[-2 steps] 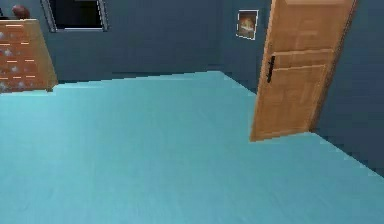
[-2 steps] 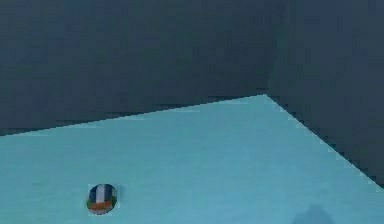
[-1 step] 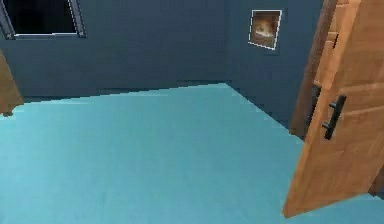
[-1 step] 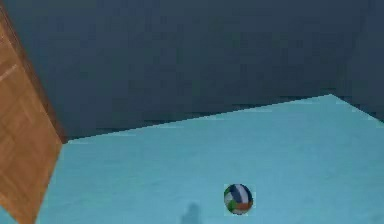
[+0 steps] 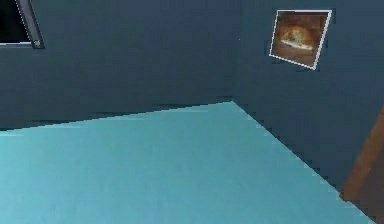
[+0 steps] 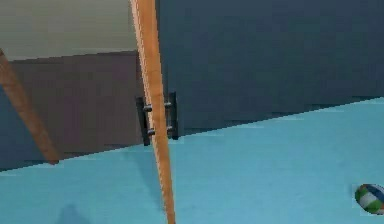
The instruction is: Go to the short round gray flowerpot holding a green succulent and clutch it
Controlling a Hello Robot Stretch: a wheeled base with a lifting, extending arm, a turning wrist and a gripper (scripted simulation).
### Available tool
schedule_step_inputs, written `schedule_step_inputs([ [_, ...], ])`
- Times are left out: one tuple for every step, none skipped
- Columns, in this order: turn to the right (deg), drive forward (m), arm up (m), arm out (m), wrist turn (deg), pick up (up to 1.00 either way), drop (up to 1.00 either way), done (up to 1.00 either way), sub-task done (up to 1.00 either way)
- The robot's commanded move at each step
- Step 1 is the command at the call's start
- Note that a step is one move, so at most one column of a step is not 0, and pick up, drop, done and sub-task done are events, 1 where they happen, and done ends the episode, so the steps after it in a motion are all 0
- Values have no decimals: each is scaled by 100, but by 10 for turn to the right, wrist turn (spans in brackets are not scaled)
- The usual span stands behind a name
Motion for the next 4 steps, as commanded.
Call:
schedule_step_inputs([
  [120, 0, 0, 0, 0, 0, 0, 0, 0],
  [0, 15, 0, 0, 0, 0, 0, 0, 0],
  [360, 0, 0, 0, 0, 0, 0, 0, 0],
  [0, 25, 0, 0, 0, 0, 0, 0, 0],
])
